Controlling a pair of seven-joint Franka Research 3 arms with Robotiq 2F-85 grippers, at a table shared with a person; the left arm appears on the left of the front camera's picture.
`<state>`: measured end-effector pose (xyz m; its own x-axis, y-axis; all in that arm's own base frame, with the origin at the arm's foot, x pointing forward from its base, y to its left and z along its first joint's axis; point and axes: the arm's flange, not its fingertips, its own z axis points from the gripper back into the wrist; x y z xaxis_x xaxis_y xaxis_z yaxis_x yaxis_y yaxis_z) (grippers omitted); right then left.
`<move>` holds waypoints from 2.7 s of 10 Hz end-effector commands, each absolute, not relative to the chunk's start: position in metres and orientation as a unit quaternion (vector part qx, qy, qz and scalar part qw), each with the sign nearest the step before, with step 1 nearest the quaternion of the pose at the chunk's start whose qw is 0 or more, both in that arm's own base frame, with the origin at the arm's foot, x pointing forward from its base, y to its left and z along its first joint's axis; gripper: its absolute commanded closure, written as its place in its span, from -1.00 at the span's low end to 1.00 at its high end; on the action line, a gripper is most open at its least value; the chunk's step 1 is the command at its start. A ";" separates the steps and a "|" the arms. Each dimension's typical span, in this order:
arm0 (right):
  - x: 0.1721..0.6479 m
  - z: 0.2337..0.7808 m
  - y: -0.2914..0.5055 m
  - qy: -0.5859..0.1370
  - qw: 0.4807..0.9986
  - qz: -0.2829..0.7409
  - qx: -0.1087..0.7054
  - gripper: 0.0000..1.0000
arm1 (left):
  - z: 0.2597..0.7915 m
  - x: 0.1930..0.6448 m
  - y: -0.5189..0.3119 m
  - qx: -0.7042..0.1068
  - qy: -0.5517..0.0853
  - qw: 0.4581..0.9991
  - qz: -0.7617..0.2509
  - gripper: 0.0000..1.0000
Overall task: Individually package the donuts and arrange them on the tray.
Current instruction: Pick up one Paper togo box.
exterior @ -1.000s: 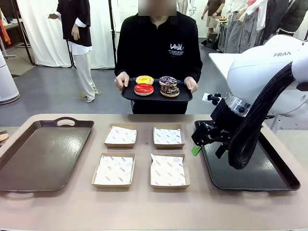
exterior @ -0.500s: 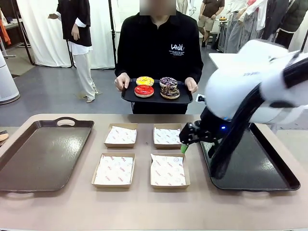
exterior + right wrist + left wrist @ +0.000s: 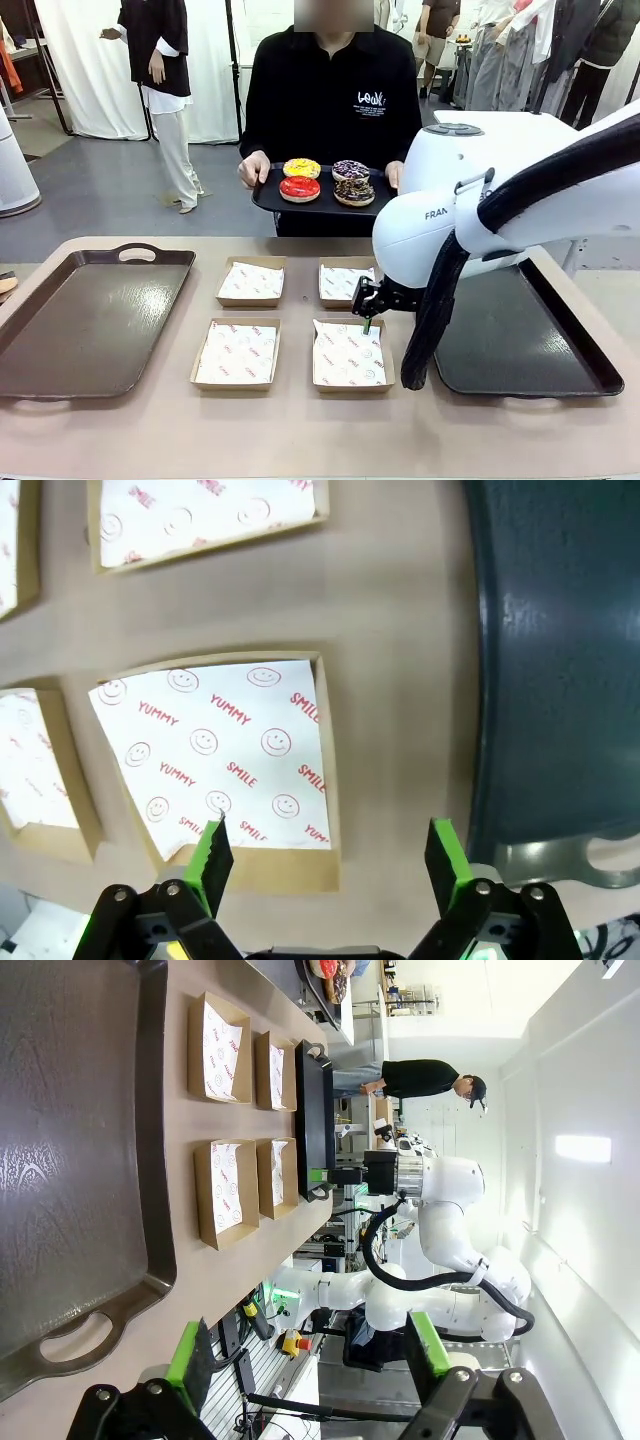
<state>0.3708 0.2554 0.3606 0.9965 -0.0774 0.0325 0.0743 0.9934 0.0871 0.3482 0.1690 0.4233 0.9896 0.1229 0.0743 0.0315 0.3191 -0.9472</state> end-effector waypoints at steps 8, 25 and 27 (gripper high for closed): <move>0.380 0.327 0.262 0.020 0.998 0.035 0.049 0.16 | 0.424 0.347 0.170 -0.584 -0.068 0.808 0.031 -1.00; 0.406 0.505 0.252 -0.024 0.995 -0.015 0.095 1.00 | 0.424 0.347 0.170 -0.584 -0.068 0.808 0.031 -1.00; 0.443 0.538 0.257 -0.007 0.999 -0.028 0.045 1.00 | 0.424 0.347 0.170 -0.584 -0.068 0.808 0.031 -1.00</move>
